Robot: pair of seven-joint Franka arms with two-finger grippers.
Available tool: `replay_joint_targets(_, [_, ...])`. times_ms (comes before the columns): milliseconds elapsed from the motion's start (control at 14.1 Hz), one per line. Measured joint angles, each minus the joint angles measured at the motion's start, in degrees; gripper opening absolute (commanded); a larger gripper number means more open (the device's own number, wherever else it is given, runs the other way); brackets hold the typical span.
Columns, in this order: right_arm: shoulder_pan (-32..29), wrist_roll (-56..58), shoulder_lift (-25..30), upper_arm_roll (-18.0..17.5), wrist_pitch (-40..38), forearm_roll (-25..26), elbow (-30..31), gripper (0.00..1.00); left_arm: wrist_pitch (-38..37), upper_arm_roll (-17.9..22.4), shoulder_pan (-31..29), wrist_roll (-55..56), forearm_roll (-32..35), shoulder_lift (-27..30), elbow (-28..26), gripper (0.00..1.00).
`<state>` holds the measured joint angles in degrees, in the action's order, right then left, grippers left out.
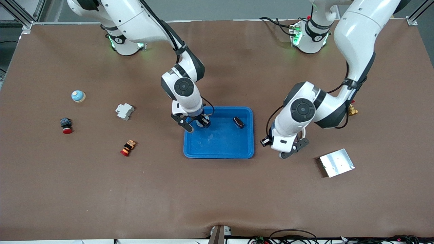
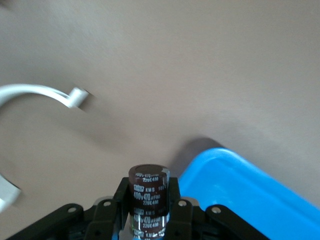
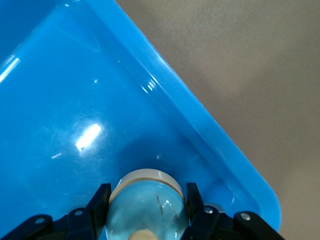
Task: Place electrolytic capacitor and blue bell in tray
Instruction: 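Release the bell into the tray while the left gripper carries the capacitor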
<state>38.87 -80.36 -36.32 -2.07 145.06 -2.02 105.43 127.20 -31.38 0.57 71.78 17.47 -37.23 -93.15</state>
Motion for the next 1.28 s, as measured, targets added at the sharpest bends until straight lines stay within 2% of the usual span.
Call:
replay_joint_targets(284, [0.2,-0.1,-0.9,0.0,0.3,0.0,-0.3,0.0,0.0,0.0,4.0,13.7,0.0,-4.7,4.5,0.0])
replay_joint_targets(355, [0.2,-0.1,-0.9,0.0,0.3,0.0,-0.3,0.25,0.0,0.0,4.8,16.8,0.0,-5.4,5.2,0.0])
replay_joint_targets(426, [0.2,-0.1,-0.9,0.0,0.3,0.0,-0.4,0.99,0.0,0.0,5.6,19.9,0.0,-6.1,5.7,0.0])
replay_joint_targets(639, [0.2,-0.5,-1.3,0.0,0.3,0.0,-0.8,1.0,1.6,0.0,7.6,27.3,0.0,-7.9,6.4,0.0])
replay_joint_targets(993, [0.2,-0.6,-1.7,0.5,-0.9,0.0,-2.4,1.0,8.7,0.2,9.3,36.0,0.0,-11.6,6.4,0.0])
replay_joint_targets(1277, [0.1,0.1,-1.6,1.0,-11.9,0.1,-8.2,1.0,9.0,1.3,9.8,36.5,0.0,-12.4,6.7,0.0])
